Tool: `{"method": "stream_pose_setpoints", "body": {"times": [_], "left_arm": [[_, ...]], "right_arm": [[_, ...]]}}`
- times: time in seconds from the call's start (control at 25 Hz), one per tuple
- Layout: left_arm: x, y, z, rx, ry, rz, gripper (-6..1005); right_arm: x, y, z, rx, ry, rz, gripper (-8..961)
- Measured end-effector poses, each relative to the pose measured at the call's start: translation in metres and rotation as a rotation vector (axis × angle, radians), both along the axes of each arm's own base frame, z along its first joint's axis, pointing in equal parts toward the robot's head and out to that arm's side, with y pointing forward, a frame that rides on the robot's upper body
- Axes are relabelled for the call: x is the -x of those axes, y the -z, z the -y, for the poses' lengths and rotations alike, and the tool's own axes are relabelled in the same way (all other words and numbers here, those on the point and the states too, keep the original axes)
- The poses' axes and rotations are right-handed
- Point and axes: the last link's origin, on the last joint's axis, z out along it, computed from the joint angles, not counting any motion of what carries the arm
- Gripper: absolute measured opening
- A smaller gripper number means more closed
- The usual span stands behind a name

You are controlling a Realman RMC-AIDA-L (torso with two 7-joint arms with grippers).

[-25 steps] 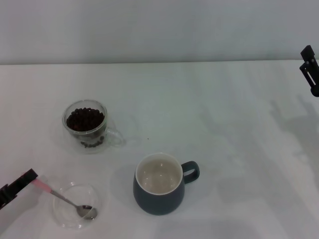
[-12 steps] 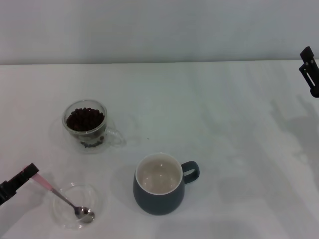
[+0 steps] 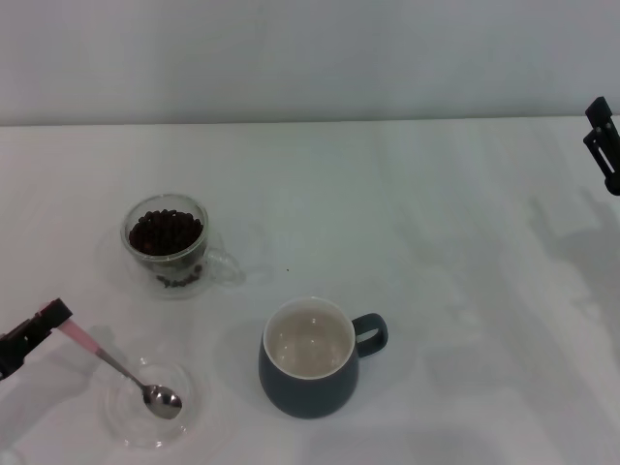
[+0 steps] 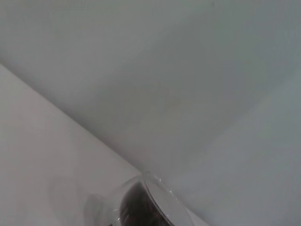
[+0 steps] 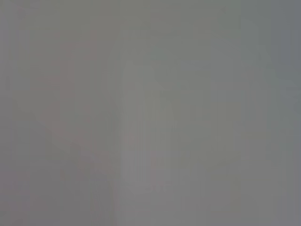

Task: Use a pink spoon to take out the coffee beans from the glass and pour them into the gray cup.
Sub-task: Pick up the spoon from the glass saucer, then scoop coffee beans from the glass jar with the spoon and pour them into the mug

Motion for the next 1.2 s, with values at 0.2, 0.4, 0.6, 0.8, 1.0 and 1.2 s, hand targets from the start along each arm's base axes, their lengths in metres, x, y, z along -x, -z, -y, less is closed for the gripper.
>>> {"method": "stream_pose_setpoints", "body": {"times": [0.2,0.4,0.6,0.8,1.0,1.2], "left_arm": [[-0.004,-0.005,-0.002,-0.004,0.033,0.005,136],[-0.008,-0.02,-0.003,-0.028,0.105,-0.006,136],[-0.012,-0.054,-0.009,-0.141,0.187,-0.038,135],[-0.012,-0.096,-0.024,-0.357,0.243,-0.155,135],[-0.025,-0.11,-0.046,-0.446,0.319,-0.216,135],[-0.042,-0.103,-0.075,-0.414,0.363,-0.229,136]], "right_arm": [[0.0,0.0,0.0,0.001,0.001,-0.001,792],[0.0,0.001,0.0,0.002,0.001,-0.003,793],[0.001,0.001,0.0,0.003,0.001,-0.007,794],[0.001,0.002,0.0,0.006,0.0,-0.009,794],[0.001,0.002,0.001,0.006,-0.001,-0.01,794],[0.003,0.002,0.001,0.004,-0.009,-0.013,793]]}}
